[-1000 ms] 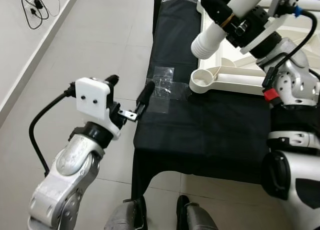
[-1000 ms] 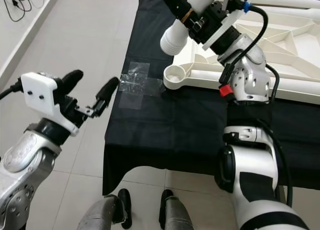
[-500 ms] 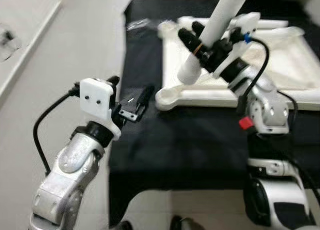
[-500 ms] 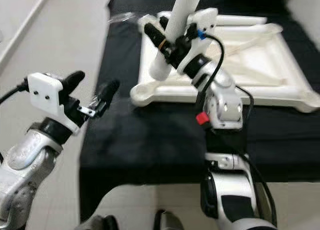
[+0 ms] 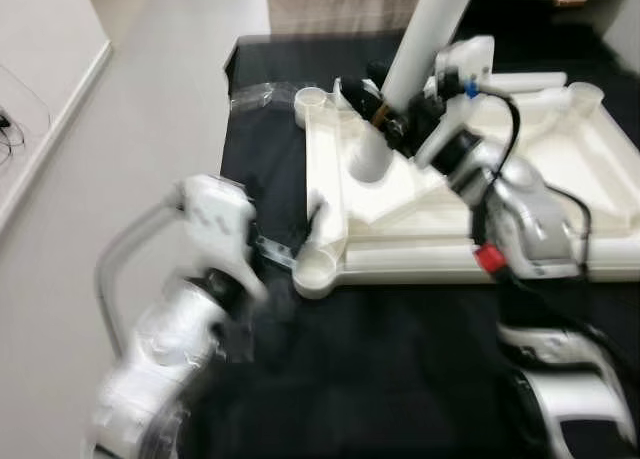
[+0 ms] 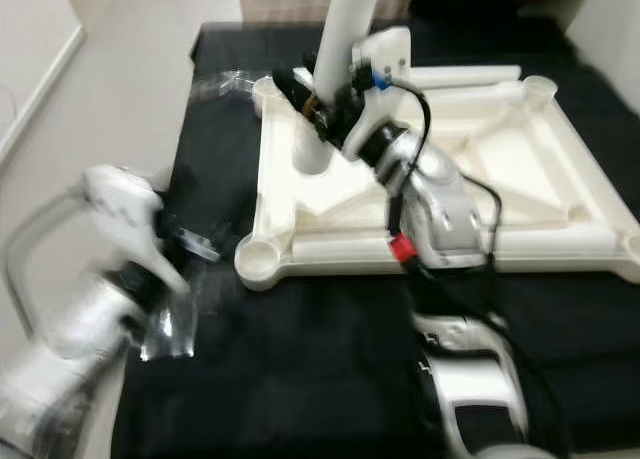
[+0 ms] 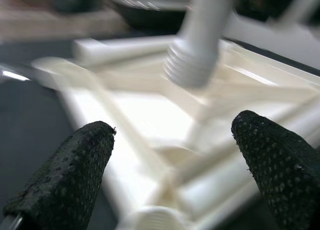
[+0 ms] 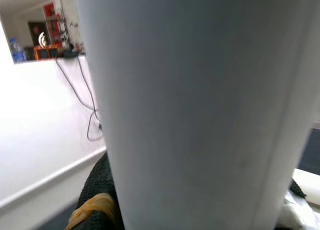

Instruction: Building children table

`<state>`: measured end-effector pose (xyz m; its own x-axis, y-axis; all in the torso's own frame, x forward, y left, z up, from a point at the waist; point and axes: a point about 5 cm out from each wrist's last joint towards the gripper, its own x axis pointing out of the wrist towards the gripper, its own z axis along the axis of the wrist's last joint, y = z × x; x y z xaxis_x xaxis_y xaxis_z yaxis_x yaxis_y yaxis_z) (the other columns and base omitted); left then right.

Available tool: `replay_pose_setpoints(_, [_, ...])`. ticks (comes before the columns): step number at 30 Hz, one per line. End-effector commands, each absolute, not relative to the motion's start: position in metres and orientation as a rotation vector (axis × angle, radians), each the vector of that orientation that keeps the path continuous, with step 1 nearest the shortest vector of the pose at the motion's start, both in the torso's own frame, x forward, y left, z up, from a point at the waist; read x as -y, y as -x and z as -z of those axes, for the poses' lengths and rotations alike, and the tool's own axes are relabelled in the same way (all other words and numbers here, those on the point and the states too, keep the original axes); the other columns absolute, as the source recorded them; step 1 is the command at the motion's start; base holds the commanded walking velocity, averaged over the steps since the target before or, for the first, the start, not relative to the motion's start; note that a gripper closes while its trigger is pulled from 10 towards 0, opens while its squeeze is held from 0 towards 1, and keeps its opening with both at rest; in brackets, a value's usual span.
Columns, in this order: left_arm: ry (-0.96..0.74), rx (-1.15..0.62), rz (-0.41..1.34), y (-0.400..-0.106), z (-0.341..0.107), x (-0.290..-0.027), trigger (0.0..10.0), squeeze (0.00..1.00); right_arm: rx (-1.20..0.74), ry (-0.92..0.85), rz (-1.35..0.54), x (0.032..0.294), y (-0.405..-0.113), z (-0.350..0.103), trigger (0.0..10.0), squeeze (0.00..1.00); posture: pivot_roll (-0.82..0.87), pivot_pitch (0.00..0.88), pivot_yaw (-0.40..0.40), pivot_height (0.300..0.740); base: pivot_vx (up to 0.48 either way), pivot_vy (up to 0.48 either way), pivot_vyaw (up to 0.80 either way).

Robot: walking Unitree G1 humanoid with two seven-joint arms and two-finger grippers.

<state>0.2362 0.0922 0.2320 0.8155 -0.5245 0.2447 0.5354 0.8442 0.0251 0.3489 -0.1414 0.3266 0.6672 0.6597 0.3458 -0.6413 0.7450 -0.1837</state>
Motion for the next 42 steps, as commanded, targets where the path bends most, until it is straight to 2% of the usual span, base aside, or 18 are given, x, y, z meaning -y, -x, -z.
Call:
replay_pose_setpoints(1, [0.061,0.207,0.612,-0.23,-0.225,-0.089,10.0,0.0,0.418,0.064,-0.82,0.134,-0.342,-0.326,10.0,0.0,0.06,0.23,-0.033,0.74,0.0,0.0,0.0])
replay_pose_setpoints(4, [0.078,0.12,0.699,-0.215,-0.207,-0.084,10.0,0.0,0.396,0.164,-1.026,0.138,-0.329,-0.324,10.0,0.0,0.06,0.248,-0.032,0.74,0.0,0.0,0.0])
replay_pose_setpoints(9, [0.059,0.109,0.699,-0.21,-0.205,-0.088,10.0,0.0,0.393,0.158,-1.107,0.14,-0.325,-0.324,10.0,0.0,0.06,0.262,-0.033,0.74,0.0,0.0,0.0])
replay_pose_setpoints(10, [0.031,0.106,0.685,-0.206,-0.204,-0.093,10.0,0.0,0.375,0.168,-1.186,0.141,-0.321,-0.32,10.0,0.0,0.07,0.27,-0.035,0.74,0.0,0.0,0.0])
replay_pose_setpoints(13, [-0.006,0.105,0.656,-0.202,-0.206,-0.1,10.0,0.0,0.351,0.172,-1.26,0.142,-0.319,-0.316,10.0,0.0,0.08,0.279,-0.036,0.74,0.0,0.0,0.0])
replay_pose_setpoints(15, [-0.07,0.125,0.586,-0.196,-0.214,-0.116,10.0,0.0,0.292,0.177,-1.335,0.141,-0.32,-0.307,10.0,0.0,0.1,0.294,-0.038,0.74,0.0,0.0,0.0])
replay_pose_setpoints(18, [-0.102,0.133,0.548,-0.192,-0.217,-0.124,10.0,0.0,0.254,0.196,-1.355,0.141,-0.322,-0.3,10.0,0.0,0.11,0.301,-0.04,0.74,0.0,0.0,0.0])
replay_pose_setpoints(20, [-0.161,0.105,0.451,-0.179,-0.213,-0.142,10.0,0.0,0.194,0.245,-1.387,0.136,-0.325,-0.287,10.0,0.0,0.14,0.32,-0.045,0.74,0.0,0.0,0.0])
replay_pose_setpoints(22, [-0.161,0.105,0.451,-0.179,-0.213,-0.142,10.0,0.0,0.194,0.245,-1.387,0.136,-0.325,-0.287,10.0,0.0,0.14,0.32,-0.045,0.74,0.0,0.0,0.0])
replay_pose_setpoints(27, [-0.216,0.036,0.323,-0.166,-0.203,-0.157,10.0,0.0,0.178,0.246,-1.353,0.129,-0.336,-0.282,10.0,0.0,0.15,0.328,-0.055,0.74,0.0,0.0,0.0])
replay_pose_setpoints(33, [-0.217,0.024,0.287,-0.164,-0.199,-0.152,10.0,0.0,0.2,0.225,-1.329,0.126,-0.344,-0.286,10.0,0.0,0.15,0.338,-0.062,0.74,0.0,0.0,0.0])
replay_pose_setpoints(38, [-0.21,0.063,0.399,-0.156,-0.196,-0.134,10.0,0.0,0.287,0.17,-1.343,0.123,-0.347,-0.304,10.0,0.0,0.14,0.339,-0.059,0.74,0.0,0.0,0.0])
replay_pose_setpoints(42, [-0.21,0.055,0.426,-0.154,-0.193,-0.131,10.0,0.0,0.297,0.16,-1.379,0.123,-0.345,-0.306,10.0,0.0,0.14,0.339,-0.055,0.74,0.0,0.0,0.0])
